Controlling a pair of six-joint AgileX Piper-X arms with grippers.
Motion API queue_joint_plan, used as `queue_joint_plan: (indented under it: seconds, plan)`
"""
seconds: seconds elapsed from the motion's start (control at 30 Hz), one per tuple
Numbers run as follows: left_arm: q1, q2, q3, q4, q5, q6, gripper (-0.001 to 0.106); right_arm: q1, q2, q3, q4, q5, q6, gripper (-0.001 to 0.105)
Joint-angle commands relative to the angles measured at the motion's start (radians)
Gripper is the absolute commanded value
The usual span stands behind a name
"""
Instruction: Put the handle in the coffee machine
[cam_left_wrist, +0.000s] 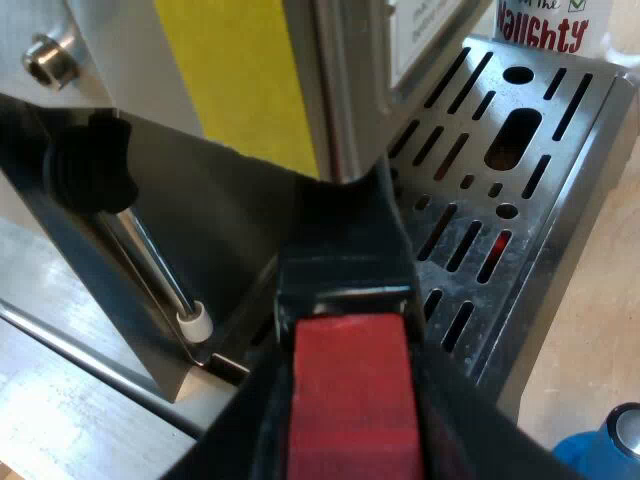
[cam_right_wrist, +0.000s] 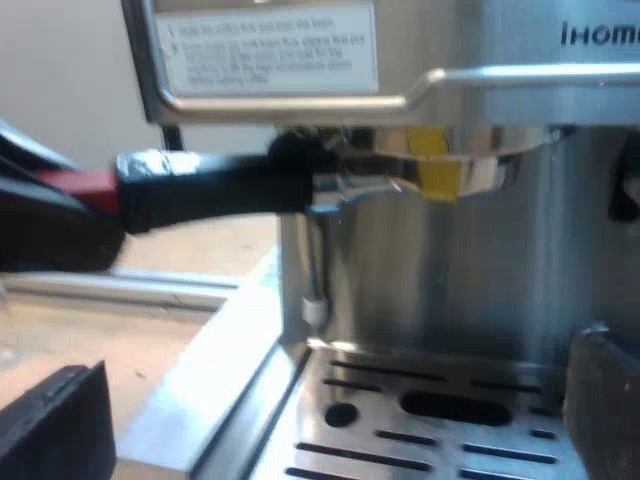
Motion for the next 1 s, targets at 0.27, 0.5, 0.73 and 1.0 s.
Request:
queue_joint_plan:
  seconds: [0.27,0.5,0.73,1.0]
  plan:
    - [-0.005,-0.021,-0.022,-0.051,0.112,0.007,0.0,-0.144,0.004,-0.003,0.095,-0.209,0.012,0.047]
    - [-0.005,-0.021,-0.022,-0.051,0.112,0.007,0.0,-0.193,0.078,-0.003,0.088,-0.318,0.062,0.045]
    - [-0.005,-0.021,-0.022,-0.051,0.112,0.007,0.0,-0.193,0.191,-0.005,-0.002,-0.318,0.059,0.045]
    - [-0.005,-0.021,-0.022,-0.051,0.112,0.007,0.0,-0.228,0.277,-0.005,-0.211,-0.316,0.058,0.044]
